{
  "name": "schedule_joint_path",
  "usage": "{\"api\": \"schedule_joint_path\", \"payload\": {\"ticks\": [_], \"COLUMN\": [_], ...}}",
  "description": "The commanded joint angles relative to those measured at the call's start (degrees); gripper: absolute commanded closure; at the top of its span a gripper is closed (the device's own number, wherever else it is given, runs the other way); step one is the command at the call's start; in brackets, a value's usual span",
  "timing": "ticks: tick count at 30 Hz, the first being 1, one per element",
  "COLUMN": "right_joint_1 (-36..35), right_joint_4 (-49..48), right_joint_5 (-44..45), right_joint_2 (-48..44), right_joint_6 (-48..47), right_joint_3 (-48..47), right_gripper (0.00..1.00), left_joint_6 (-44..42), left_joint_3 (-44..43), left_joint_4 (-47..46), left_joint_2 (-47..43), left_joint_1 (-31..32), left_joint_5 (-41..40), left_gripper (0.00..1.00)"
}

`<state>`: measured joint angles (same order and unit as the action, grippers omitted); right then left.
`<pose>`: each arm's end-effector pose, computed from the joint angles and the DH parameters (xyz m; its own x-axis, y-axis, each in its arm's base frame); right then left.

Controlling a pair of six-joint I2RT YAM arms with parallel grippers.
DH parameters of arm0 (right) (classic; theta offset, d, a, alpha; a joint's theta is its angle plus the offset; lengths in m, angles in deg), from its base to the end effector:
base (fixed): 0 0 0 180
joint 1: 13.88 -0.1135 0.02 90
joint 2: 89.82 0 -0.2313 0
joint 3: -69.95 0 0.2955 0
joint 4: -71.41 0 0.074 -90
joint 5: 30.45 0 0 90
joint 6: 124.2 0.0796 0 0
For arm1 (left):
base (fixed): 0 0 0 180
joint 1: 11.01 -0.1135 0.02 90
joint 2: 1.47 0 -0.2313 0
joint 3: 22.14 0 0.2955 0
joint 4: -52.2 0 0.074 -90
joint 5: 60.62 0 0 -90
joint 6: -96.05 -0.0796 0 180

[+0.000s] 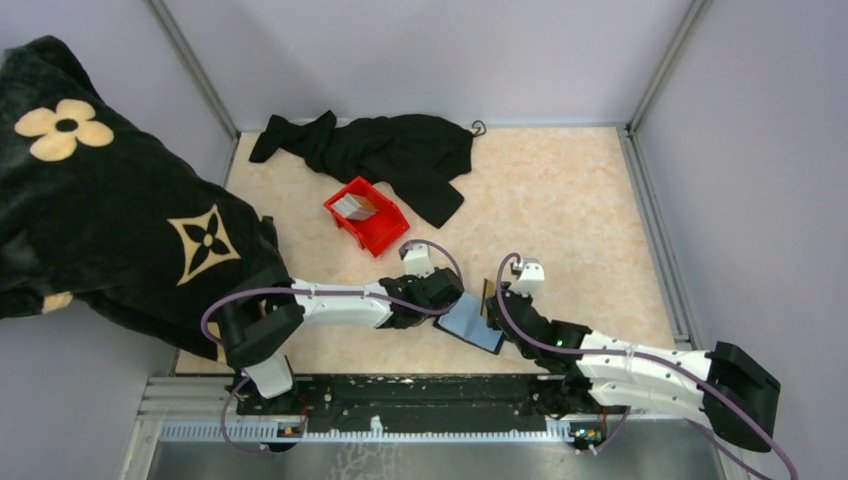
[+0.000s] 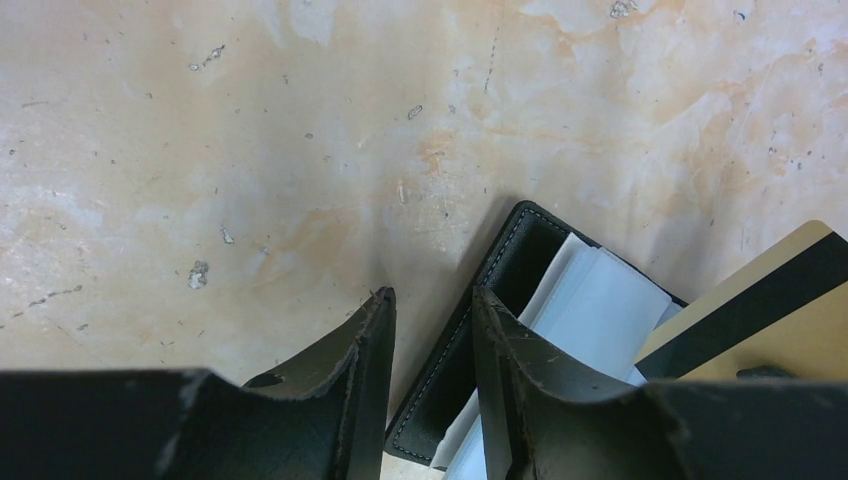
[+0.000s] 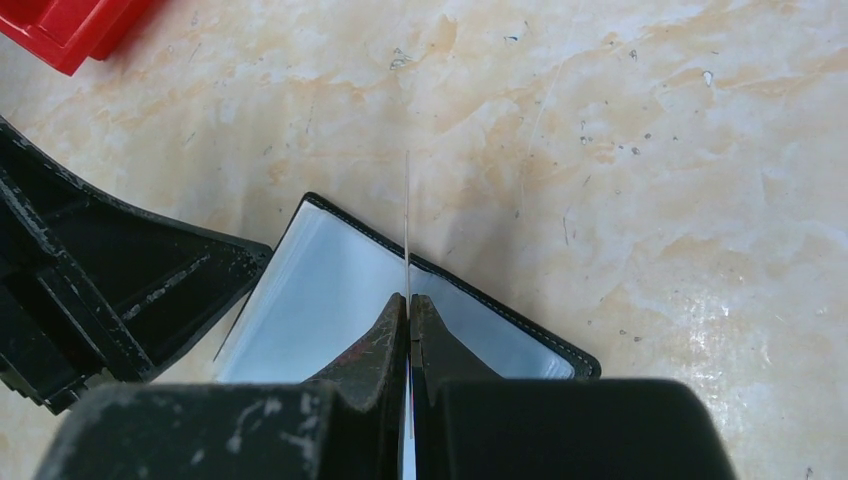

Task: Put the credit cards into the card holder
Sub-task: Open the card holder at the center of the board.

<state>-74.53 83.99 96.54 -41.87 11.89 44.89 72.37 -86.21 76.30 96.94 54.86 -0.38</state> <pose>0.1640 0.1939 0.0905 -0.5258 0.2390 -0.8164 -0.1114 0.9321 0.3446 0.1884 -0.3240 0.0537 -0.7682 -0.2298 -0.5975 -0.0435 0.9499 -0.3095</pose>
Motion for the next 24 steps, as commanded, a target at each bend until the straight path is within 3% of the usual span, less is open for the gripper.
{"api": "schedule_joint_path", "payload": {"ticks": [1,12,24], "right_joint_1": [-0.71,-0.71,-0.71], "right_joint_4": [1.29,3.44,9.64], "right_joint_5": [1.23,2.0,-5.36], "right_joint_2": [-1.52,-1.76,-12.69], "right_joint_6": [0.04,1.49,14.51], "right_joint_3": [-3.74,-6.36,-2.08], "right_gripper": [1.0,1.0,1.0], "left_joint_6": [0.5,0.7,0.47], "left_joint_3": [3.73,5.52,6.55], "left_joint_4": [5.07,2.82,1.42], "left_joint_2": [3.48,3.93,4.04], "left_joint_1": [0.38,0.79,0.88], "left_joint_5": [5.57,6.72,6.99], "left_gripper": [0.58,0.59,0.59]}}
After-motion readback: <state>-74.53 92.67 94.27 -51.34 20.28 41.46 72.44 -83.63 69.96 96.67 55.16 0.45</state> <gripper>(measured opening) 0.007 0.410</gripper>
